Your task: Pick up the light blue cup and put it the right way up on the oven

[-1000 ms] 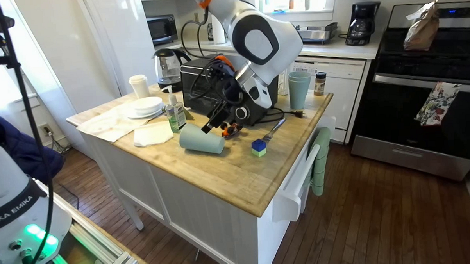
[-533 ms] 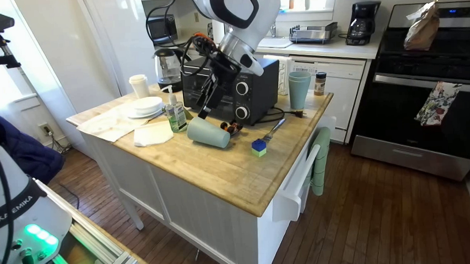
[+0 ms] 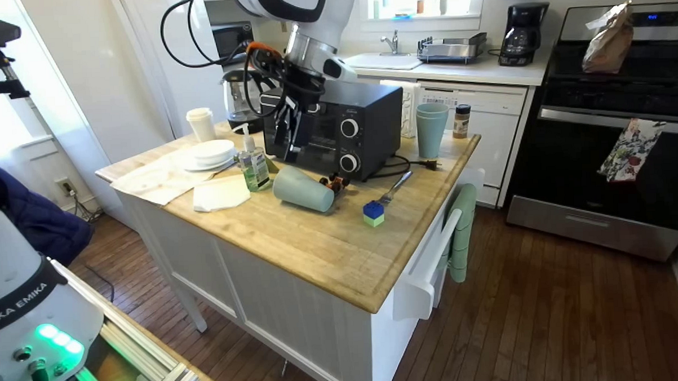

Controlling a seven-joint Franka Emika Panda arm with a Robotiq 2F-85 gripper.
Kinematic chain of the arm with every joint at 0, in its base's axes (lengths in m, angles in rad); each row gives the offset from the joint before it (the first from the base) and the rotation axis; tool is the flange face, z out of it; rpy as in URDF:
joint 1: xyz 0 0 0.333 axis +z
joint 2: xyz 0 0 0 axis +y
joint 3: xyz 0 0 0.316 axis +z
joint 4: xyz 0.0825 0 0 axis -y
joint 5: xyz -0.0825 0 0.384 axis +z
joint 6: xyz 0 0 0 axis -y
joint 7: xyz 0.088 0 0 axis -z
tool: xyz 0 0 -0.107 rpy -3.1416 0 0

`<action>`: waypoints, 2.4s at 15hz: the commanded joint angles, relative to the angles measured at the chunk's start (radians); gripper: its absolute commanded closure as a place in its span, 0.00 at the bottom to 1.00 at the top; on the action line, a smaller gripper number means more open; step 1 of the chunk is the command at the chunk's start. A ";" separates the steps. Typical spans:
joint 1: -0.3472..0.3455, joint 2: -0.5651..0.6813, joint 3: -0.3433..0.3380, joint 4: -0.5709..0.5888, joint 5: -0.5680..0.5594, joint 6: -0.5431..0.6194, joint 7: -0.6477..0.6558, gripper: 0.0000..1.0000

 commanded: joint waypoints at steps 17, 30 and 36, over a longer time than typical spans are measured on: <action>0.035 -0.130 0.096 -0.329 -0.134 0.556 -0.426 0.00; 0.073 -0.125 0.103 -0.421 -0.449 0.813 -0.356 0.00; 0.092 -0.110 0.097 -0.440 -0.539 0.854 -0.242 0.00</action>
